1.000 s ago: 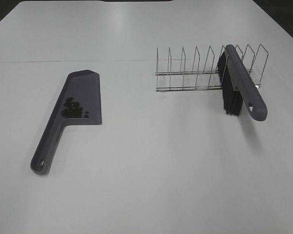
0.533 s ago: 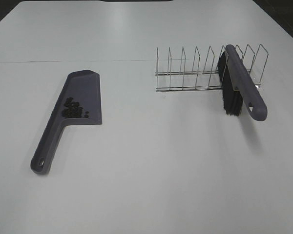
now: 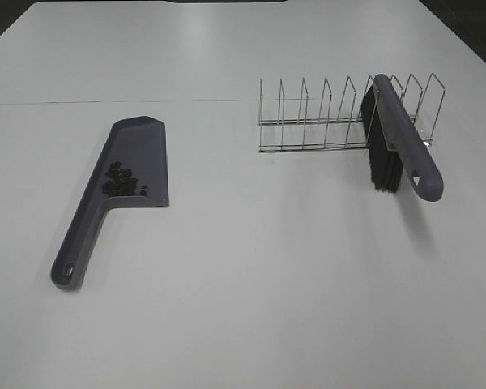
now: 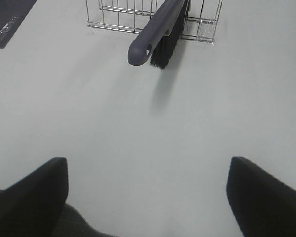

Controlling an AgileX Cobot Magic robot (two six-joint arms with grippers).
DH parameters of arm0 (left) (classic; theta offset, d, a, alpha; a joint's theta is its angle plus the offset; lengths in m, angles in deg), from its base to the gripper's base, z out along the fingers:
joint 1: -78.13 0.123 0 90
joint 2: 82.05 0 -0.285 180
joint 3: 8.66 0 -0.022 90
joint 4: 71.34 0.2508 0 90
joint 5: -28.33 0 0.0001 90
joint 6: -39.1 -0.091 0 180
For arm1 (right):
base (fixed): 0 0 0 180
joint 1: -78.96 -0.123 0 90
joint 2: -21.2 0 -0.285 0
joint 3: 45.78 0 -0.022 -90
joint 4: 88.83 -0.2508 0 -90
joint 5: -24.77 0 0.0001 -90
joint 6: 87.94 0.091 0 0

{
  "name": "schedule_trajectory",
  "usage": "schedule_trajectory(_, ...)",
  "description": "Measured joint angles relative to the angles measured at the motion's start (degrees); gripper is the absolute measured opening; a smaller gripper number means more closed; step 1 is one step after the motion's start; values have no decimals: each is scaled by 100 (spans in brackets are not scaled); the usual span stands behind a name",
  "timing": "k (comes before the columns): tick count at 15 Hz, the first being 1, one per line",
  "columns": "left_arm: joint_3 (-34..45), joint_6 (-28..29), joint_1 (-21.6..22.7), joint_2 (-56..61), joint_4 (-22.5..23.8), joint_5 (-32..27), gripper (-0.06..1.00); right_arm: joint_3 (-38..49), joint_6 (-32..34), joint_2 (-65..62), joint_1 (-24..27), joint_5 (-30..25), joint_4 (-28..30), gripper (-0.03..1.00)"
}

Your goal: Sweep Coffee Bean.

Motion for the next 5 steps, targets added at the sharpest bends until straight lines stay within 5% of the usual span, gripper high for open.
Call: schedule_trajectory(5, 0, -6, 0, 0, 0, 0, 91, 0, 0, 0, 0, 0, -6, 77)
